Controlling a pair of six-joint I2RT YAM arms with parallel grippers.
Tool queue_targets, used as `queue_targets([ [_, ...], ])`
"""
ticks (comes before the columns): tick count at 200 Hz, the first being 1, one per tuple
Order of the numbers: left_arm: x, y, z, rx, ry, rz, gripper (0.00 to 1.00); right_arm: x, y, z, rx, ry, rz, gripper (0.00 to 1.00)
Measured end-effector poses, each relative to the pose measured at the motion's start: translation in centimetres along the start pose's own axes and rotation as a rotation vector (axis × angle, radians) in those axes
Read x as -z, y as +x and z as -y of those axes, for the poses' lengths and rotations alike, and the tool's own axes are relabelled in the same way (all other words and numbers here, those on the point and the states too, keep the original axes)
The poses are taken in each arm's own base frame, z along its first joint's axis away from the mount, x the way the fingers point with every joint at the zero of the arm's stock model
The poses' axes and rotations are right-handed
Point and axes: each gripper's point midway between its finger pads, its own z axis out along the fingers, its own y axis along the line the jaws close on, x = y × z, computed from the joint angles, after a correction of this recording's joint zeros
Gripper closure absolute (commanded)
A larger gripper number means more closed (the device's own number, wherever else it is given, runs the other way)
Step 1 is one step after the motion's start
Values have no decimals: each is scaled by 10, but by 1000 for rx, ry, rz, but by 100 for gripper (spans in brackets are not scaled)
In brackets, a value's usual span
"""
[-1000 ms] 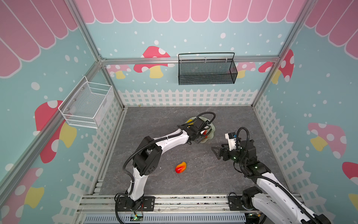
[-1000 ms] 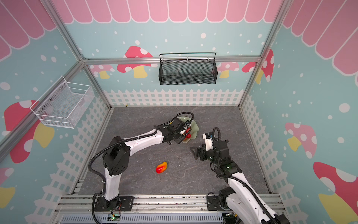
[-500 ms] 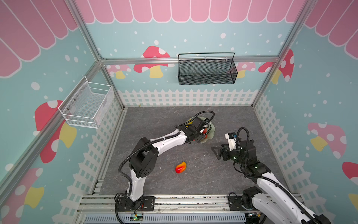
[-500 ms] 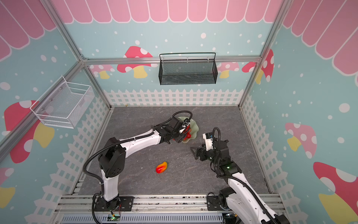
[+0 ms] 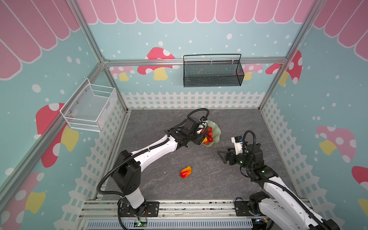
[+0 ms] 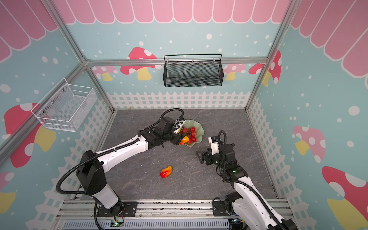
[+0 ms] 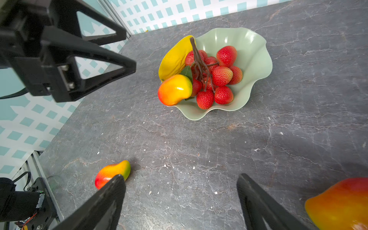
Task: Arrange fruit in a fruit bowl
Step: Pick up the fruit from the bottom-center of the table.
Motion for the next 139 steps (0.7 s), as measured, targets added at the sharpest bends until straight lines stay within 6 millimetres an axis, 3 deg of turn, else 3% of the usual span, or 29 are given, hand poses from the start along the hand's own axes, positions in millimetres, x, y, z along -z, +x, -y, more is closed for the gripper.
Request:
queue_targets([
  [51, 42, 72, 22, 94, 82, -168, 21, -2, 6, -10, 7, -66, -30, 9],
  [80, 58, 129, 42, 130, 108, -335, 21, 0, 10, -21, 6, -131, -50, 9],
  [109, 63, 184, 57, 139, 110, -497, 21, 2, 27, -24, -11, -168, -78, 9],
  [139, 51, 212, 63, 137, 100, -598, 22, 1, 40, -24, -30, -183, -106, 8],
])
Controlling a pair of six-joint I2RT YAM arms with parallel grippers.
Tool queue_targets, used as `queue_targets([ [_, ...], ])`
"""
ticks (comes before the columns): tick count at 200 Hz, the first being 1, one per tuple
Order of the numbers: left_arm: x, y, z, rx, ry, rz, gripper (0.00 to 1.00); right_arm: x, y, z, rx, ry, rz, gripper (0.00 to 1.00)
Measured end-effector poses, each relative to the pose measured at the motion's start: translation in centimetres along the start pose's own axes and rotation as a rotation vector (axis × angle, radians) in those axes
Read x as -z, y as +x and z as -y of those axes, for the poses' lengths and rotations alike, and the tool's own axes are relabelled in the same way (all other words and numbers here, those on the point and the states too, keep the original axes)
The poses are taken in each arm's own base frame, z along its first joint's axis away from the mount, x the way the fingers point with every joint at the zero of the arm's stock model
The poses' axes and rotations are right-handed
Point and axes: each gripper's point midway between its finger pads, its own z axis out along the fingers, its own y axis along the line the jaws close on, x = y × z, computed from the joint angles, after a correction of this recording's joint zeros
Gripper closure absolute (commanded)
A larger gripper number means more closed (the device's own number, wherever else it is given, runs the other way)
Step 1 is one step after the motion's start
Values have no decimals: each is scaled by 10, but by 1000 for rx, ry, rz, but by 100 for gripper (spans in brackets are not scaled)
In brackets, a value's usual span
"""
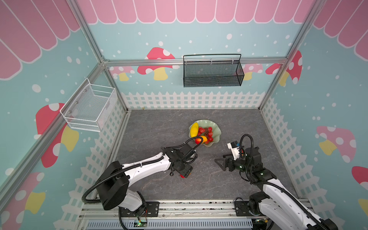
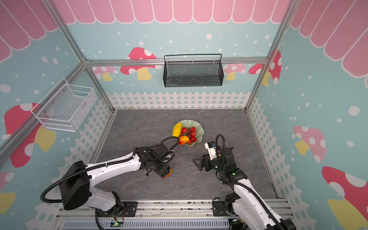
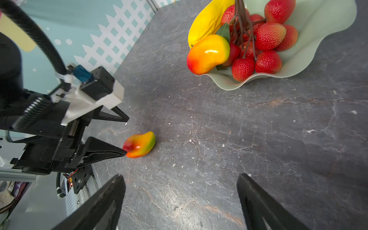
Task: Arrange fruit in a fruit bowl
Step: Pick up the fruit from the bottom-center of the table.
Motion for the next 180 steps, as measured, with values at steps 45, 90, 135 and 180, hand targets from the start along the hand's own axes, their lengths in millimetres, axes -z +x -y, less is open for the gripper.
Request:
queue_targets([
  [45, -21, 4, 4, -14, -4, -42, 27, -3, 1, -1, -5, -13, -6, 8],
  [90, -35, 5, 4, -14, -7, -63, 43, -7, 4, 4, -16, -5, -21, 9],
  [135, -32, -5, 5, -17, -10, -23, 56, -8, 4, 8, -27, 16, -24, 9],
  [180, -8, -35, 12, -15, 19, 83, 58, -6, 0, 11, -46, 36, -4, 9],
])
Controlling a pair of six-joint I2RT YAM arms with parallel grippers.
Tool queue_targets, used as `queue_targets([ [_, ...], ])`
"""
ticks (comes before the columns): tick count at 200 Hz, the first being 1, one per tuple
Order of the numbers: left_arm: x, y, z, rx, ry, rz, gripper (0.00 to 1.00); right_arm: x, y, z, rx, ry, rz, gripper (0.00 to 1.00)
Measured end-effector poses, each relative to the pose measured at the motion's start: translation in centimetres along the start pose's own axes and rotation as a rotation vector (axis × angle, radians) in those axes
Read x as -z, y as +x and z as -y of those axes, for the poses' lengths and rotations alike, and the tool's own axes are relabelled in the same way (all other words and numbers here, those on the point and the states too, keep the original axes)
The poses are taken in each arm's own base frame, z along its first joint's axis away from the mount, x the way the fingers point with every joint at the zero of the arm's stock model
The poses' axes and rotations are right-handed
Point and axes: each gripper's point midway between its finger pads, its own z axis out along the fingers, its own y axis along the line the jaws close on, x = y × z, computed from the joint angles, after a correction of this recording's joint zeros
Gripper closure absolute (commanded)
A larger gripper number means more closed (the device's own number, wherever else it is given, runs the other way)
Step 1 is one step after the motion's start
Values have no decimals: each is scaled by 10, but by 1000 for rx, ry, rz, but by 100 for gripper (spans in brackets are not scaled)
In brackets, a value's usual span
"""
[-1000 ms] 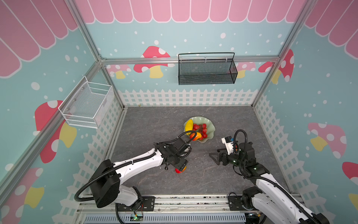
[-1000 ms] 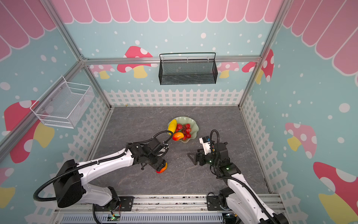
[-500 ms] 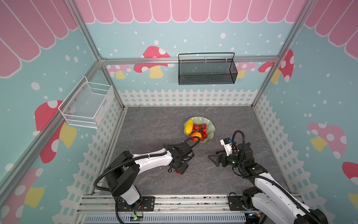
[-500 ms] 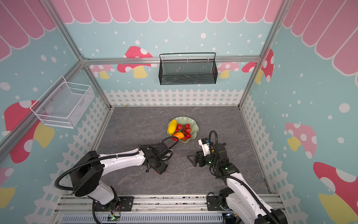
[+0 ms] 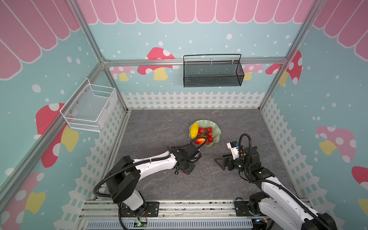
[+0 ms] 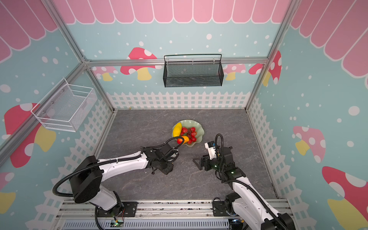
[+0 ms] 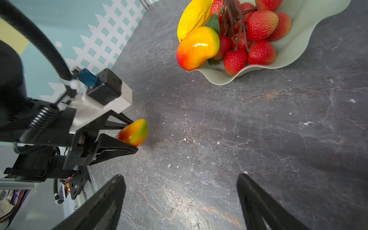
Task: Arrange fruit in a fruit bowl
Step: Pick up the fruit from the bottom-center of the table, then place the fruit in the fruit bowl.
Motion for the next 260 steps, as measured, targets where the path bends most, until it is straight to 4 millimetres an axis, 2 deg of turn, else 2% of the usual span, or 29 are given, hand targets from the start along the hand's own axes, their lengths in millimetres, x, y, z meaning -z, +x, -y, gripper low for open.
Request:
queue_targets([
  [35, 38, -51, 19, -1, 84, 161, 58, 9, -10, 1, -18, 14, 62, 8],
  [68, 79, -118, 39, -13, 157, 320, 59, 17, -8, 8, -54, 32, 105, 8],
  [94, 92, -171, 49, -30, 169, 406, 59, 17, -5, 11, -81, 33, 103, 8],
  [114, 79, -197, 53, -47, 152, 415, 59, 18, -7, 10, -85, 30, 109, 8],
  [128, 60, -211, 53, -57, 132, 402, 59, 18, -8, 10, -84, 29, 113, 8],
  [152, 26, -226, 48, -72, 72, 374, 58, 19, -10, 10, -84, 29, 118, 8],
  [170, 9, -234, 43, -87, 25, 364, 58, 20, -11, 11, -84, 29, 122, 8],
  [208, -4, -249, 31, -101, -50, 374, 57, 21, -14, 9, -79, 27, 130, 8],
  [260, -25, -258, 7, -80, -99, 362, 53, 22, -16, 13, -84, 41, 140, 8],
])
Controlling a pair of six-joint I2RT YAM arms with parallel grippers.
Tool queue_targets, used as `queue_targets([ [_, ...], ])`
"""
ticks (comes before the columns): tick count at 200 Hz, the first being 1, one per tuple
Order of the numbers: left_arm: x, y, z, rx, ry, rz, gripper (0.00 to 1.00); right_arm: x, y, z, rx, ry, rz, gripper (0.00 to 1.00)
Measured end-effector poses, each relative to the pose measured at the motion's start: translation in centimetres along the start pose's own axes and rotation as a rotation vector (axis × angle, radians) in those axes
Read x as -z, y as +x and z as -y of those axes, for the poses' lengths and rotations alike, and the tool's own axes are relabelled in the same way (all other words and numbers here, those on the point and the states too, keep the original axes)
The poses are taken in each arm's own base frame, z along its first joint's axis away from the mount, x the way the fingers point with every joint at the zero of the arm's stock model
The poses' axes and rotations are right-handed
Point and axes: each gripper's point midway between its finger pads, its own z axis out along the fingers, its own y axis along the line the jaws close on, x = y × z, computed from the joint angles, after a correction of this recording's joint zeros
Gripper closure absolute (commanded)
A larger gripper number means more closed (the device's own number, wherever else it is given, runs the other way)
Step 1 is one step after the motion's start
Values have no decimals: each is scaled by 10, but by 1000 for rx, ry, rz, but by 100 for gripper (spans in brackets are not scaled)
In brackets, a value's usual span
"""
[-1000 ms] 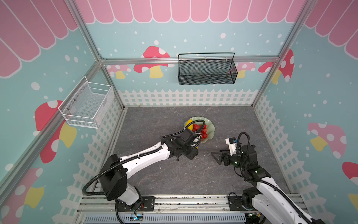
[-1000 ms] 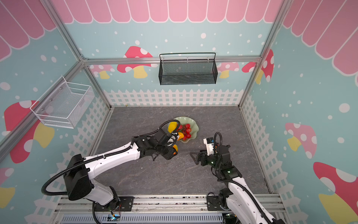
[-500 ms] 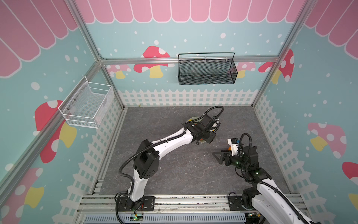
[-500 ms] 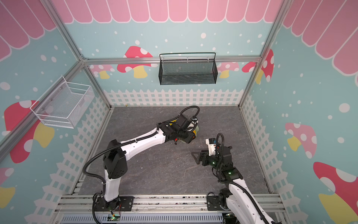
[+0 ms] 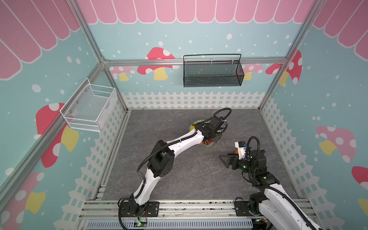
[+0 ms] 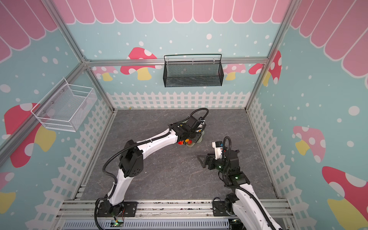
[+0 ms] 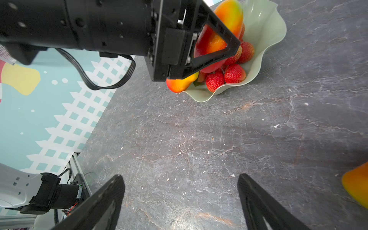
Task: Arrange fruit in a fruit bowl
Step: Place the fruit in the fruit bowl, then pick up the fruit from the middle-right of the table.
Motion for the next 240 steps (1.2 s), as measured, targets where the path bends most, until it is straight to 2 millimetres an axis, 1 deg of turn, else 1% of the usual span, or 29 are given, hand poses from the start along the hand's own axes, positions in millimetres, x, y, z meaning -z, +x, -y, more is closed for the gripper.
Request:
queue_targets([
  [25, -13, 9, -6, -2, -12, -26, 49, 0, -2, 4, -13, 22, 9, 8],
  [45, -17, 13, -6, -8, -13, -37, 42, 1, -2, 11, -32, 62, 18, 7],
  [60, -17, 13, -6, -8, -13, -37, 37, 2, -3, 19, -52, 104, 29, 7],
  [78, -16, 10, -6, -8, -12, -31, 33, 7, -7, 30, -87, 173, 59, 0],
  [86, -16, 9, -6, -7, -11, -29, 31, 10, -10, 34, -103, 207, 76, 2],
  [109, -15, 8, -4, -11, -7, -26, 30, 19, -20, 42, -131, 281, 117, 2],
  [129, -7, 4, -3, -15, 5, -13, 29, 24, -24, 53, -163, 355, 130, 2],
  [142, 8, -1, 0, -21, 21, 8, 27, 26, -25, 62, -188, 403, 127, 2],
  [155, 32, -9, 5, -30, 47, 45, 24, 26, -24, 73, -213, 454, 113, 2],
  [167, 61, -19, 13, -41, 76, 97, 20, 24, -22, 84, -240, 500, 93, 2],
  [182, 103, -33, 22, -55, 117, 179, 17, 24, -16, 96, -276, 553, 76, 2],
  [199, 145, -38, 33, -71, 175, 251, 17, 27, -9, 108, -309, 616, 59, 2],
  [205, 157, -36, 35, -74, 195, 267, 16, 28, -7, 112, -317, 640, 53, 2],
  [213, 169, -32, 36, -75, 215, 280, 16, 30, -4, 117, -327, 670, 45, 1],
  [214, 169, -31, 36, -76, 216, 280, 13, 30, -4, 118, -328, 672, 45, 1],
  [215, 171, -29, 36, -76, 220, 280, 8, 30, -4, 118, -329, 674, 45, 1],
  [216, 171, -29, 37, -76, 222, 280, 4, 30, -4, 119, -331, 678, 43, 1],
  [219, 175, -25, 37, -80, 229, 281, 1, 30, -4, 121, -335, 688, 41, 1],
  [228, 181, -13, 38, -72, 248, 275, 1, 32, -3, 127, -346, 719, 36, 1],
  [240, 183, 8, 38, -66, 268, 249, 1, 33, -2, 136, -362, 761, 29, 1],
])
